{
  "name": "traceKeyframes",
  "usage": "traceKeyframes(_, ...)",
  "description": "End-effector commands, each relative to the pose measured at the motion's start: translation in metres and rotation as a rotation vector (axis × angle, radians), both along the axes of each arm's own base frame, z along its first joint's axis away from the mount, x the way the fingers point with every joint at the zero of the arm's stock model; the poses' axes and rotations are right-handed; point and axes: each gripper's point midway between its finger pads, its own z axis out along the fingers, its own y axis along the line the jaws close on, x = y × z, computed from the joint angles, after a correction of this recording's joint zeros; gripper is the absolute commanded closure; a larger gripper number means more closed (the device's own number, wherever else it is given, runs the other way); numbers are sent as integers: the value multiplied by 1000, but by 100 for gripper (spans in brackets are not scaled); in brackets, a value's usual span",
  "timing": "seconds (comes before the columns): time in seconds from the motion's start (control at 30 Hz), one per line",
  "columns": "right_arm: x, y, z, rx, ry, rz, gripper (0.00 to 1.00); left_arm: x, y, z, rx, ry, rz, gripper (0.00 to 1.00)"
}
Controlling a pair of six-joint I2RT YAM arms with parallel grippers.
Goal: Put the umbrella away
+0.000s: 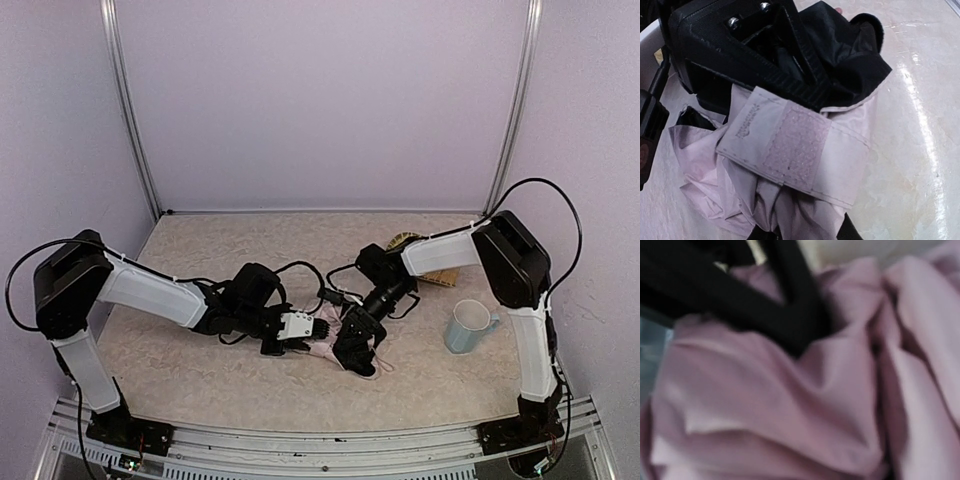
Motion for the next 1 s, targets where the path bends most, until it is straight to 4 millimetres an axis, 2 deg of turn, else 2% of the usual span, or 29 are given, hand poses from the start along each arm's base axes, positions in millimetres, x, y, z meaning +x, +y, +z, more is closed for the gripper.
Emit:
traceKeyframes(0.0, 41, -8, -15, -107, -236, -133, 50, -45, 9, -35, 98, 264, -59, 83)
traceKeyframes(0.1, 48, -16, 4, -100, -352, -183, 39, -54, 18, -50, 164, 343, -35, 92)
traceKeyframes(0.27, 51, -31, 43, -57, -531, -236, 34, -58, 17, -56, 187, 396, -29, 97)
traceKeyframes(0.43, 34, -33, 92, 55, -696, -237, 23, -55, 15, -62, 216, 467, -27, 97)
traceKeyframes(0.47, 28, -33, 95, 61, -737, -230, 22, -54, 14, -62, 219, 487, -26, 97)
traceKeyframes(0.57, 11, -36, 90, 51, -828, -216, 20, -49, 12, -63, 222, 528, -16, 97)
traceKeyframes(0.67, -1, -38, 79, 34, -830, -214, 18, -47, 11, -62, 223, 545, -13, 97)
traceKeyframes(0.8, -9, -41, 53, -27, -761, -233, 13, -46, 10, -61, 226, 550, -16, 97)
traceKeyframes(0.97, -11, -48, 12, -105, -691, -274, 13, -45, 10, -62, 228, 552, -13, 97)
